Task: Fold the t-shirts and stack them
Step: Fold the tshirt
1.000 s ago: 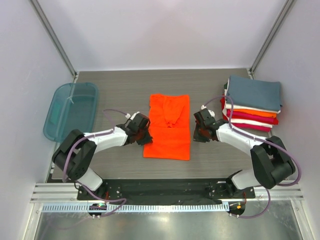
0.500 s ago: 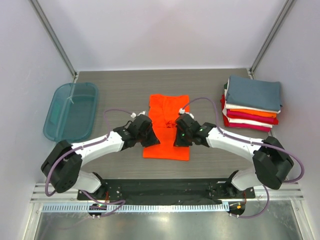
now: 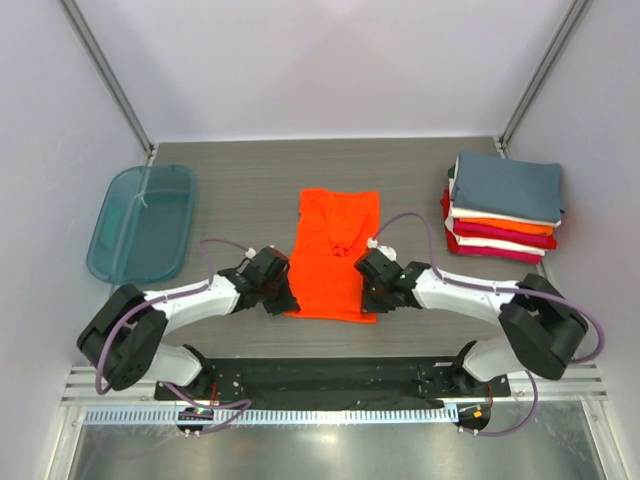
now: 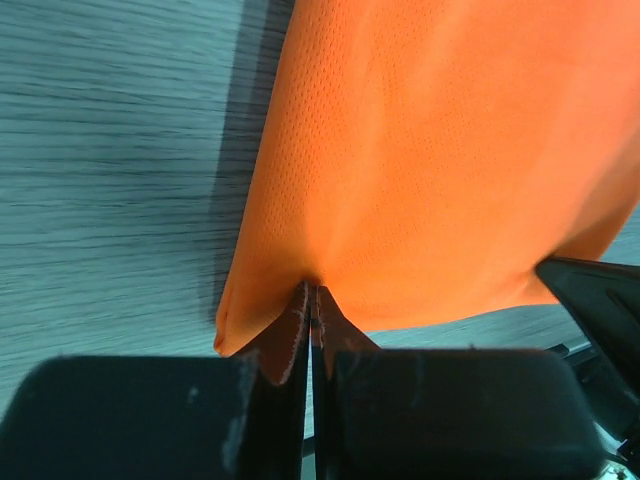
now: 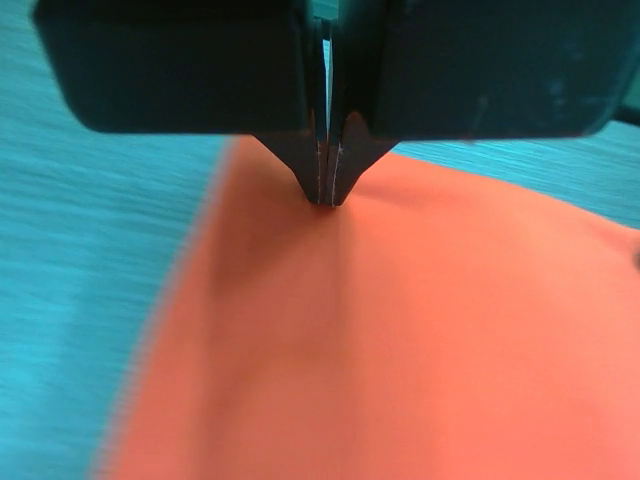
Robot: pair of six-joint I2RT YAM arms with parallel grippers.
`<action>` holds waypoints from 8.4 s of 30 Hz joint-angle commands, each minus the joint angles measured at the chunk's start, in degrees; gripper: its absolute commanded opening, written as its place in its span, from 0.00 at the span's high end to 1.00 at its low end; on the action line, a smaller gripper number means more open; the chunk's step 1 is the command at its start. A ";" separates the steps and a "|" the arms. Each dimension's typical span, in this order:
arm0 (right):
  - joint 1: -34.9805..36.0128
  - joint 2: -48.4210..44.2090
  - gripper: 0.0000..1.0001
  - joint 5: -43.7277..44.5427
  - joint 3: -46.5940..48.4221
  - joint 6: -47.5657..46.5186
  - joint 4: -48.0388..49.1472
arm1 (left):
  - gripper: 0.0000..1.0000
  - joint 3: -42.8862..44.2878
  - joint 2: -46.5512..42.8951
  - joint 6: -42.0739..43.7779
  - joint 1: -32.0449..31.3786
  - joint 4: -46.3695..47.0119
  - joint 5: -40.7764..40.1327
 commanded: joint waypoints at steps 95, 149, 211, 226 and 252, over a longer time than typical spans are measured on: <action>4.96 -10.65 0.70 5.73 -6.61 3.84 -3.45 | 0.84 -3.98 -4.21 6.83 5.84 -3.89 4.51; 4.17 -8.89 0.72 8.63 -6.16 3.13 -5.03 | 0.75 -1.08 -4.03 6.48 3.38 -6.08 3.81; -11.71 -14.87 0.99 15.93 18.44 -11.36 -19.38 | 0.99 22.03 -8.17 10.69 10.14 -22.34 14.18; -25.26 5.77 0.99 2.05 34.34 -20.59 -10.22 | 0.98 34.33 11.06 14.39 21.91 -18.13 19.97; -33.53 31.19 0.28 -18.88 35.25 -18.66 19.04 | 0.27 40.58 32.09 13.51 25.79 6.82 19.46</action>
